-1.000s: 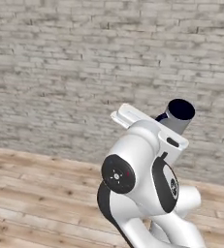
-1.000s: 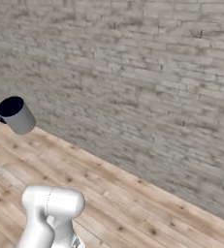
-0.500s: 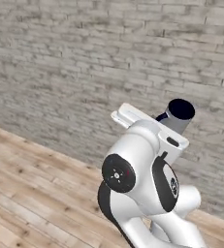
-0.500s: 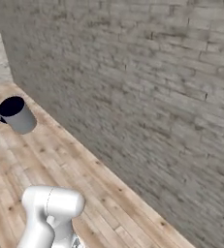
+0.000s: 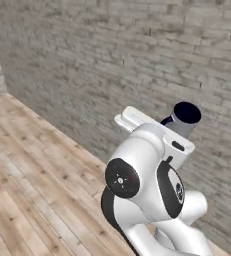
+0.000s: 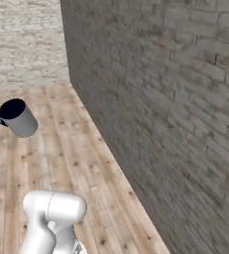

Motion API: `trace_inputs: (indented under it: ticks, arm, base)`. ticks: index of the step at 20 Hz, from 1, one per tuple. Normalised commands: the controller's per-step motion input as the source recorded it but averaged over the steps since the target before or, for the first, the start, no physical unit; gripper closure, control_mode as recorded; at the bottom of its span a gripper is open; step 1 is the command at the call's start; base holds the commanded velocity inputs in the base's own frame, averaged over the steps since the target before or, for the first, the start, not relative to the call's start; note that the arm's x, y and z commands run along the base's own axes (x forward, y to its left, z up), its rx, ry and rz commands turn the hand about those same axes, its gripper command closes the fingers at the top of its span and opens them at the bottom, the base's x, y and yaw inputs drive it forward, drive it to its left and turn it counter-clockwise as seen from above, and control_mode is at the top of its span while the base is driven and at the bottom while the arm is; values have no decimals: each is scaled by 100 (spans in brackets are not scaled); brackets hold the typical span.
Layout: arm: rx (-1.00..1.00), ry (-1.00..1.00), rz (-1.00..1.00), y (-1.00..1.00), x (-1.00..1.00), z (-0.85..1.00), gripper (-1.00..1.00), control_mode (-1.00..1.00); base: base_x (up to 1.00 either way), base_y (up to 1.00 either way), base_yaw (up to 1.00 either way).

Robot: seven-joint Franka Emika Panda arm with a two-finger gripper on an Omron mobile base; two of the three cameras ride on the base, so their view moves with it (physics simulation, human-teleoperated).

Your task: Open the cabinet directly in front. Then move the liquor and the mug to the dining counter with the candle on it.

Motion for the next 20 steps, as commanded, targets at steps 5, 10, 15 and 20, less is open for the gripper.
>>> trace_inputs:
  ticks: [5, 10, 15, 20]
  arm:
    - [0, 0, 0, 0, 0, 0, 100, 100]
    - [0, 0, 0, 0, 0, 0, 100, 100]
    - [0, 0, 0, 0, 0, 0, 100, 100]
    - [0, 0, 0, 0, 0, 0, 100, 100]
  base:
    - [100, -5, 57]
    - [100, -18, 61]
    - [100, -19, 36]
    - [100, -46, 24]
